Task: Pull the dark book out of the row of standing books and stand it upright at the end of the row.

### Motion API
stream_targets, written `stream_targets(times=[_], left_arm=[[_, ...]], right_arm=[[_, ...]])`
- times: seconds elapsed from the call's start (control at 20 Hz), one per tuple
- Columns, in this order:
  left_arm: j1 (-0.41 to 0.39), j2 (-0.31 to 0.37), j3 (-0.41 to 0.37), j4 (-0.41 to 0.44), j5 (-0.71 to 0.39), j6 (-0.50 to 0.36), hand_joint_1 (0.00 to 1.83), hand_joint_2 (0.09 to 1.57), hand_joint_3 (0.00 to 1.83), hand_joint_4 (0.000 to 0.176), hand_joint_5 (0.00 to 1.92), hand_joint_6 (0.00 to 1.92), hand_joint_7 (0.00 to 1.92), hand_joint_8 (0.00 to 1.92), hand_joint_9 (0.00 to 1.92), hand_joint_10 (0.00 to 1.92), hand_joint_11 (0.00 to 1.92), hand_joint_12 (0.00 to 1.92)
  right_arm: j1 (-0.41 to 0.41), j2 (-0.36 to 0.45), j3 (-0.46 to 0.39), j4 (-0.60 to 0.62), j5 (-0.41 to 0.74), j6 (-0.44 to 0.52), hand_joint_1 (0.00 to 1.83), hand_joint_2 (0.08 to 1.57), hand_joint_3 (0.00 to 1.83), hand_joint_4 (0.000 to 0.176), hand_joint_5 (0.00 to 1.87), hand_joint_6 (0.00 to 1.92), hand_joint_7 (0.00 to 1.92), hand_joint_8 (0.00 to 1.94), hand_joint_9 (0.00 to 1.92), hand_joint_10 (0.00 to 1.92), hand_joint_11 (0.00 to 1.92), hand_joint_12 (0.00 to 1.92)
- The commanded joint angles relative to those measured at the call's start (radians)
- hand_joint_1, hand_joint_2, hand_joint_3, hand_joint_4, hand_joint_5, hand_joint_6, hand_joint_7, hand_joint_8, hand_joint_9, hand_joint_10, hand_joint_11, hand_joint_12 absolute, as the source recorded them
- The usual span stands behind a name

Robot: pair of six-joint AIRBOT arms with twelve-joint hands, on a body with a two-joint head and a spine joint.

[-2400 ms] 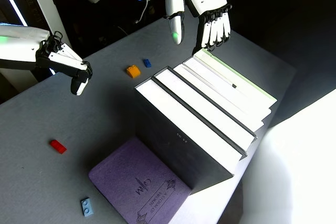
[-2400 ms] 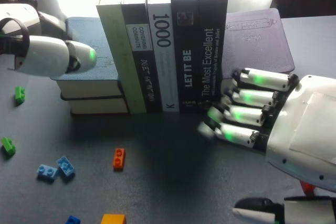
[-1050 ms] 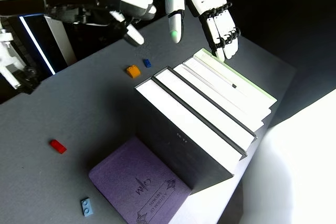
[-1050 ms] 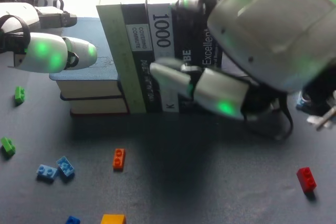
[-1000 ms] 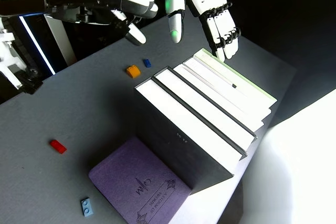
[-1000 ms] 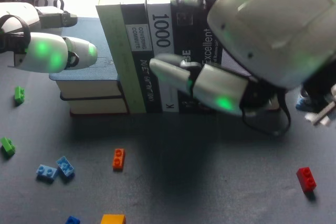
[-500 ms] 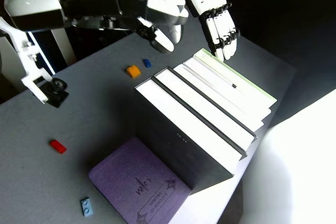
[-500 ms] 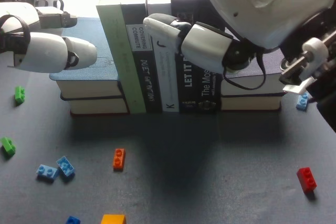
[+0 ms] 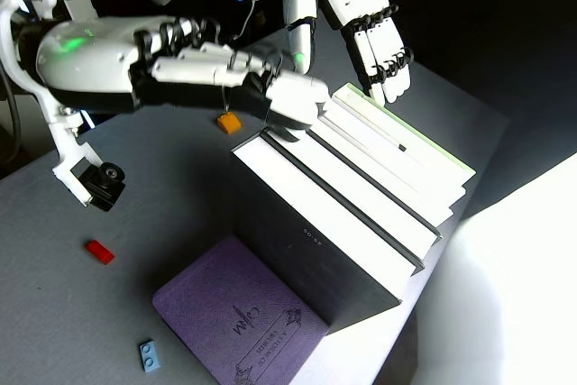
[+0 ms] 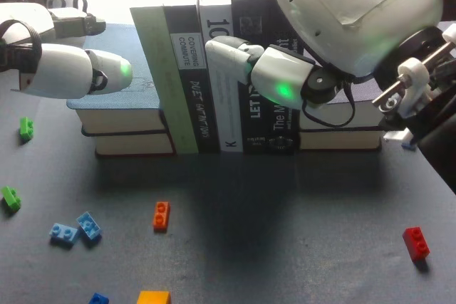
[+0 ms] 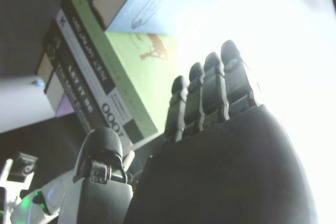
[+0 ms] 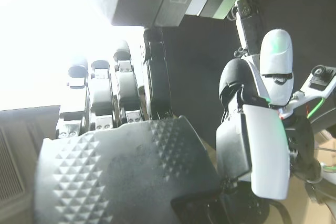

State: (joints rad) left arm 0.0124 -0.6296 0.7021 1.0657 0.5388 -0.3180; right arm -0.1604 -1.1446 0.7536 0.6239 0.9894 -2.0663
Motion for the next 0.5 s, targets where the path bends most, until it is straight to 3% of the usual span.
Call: stream_targets(times=[0.0,0.05,0.45], left_arm=[[-0.013,0.009,0.006,0.054,-0.031,0.0,0.0,1.31,0.0,0.033,0.08,0.0,0.08,0.0,0.06,0.0,0.0,0.28],[-0.013,0.009,0.006,0.054,-0.031,0.0,0.0,1.3,0.0,0.039,0.08,0.0,0.09,0.0,0.07,0.01,0.0,0.36],[-0.013,0.009,0.005,0.053,-0.031,0.0,0.0,1.31,0.0,0.038,0.08,0.0,0.06,0.0,0.04,0.0,0.0,0.22]], right_arm=[[0.001,0.007,-0.001,-0.054,0.084,0.001,0.0,1.17,0.0,0.0,0.79,0.0,0.28,0.0,0.12,0.0,0.0,0.33],[-0.001,0.007,-0.002,-0.047,0.082,-0.002,0.0,1.17,0.0,0.0,0.78,0.0,0.27,0.0,0.11,0.0,0.0,0.29],[-0.03,0.024,-0.054,-0.02,0.063,-0.06,0.0,1.17,0.0,0.0,0.78,0.0,0.27,0.0,0.12,0.0,0.0,0.39]])
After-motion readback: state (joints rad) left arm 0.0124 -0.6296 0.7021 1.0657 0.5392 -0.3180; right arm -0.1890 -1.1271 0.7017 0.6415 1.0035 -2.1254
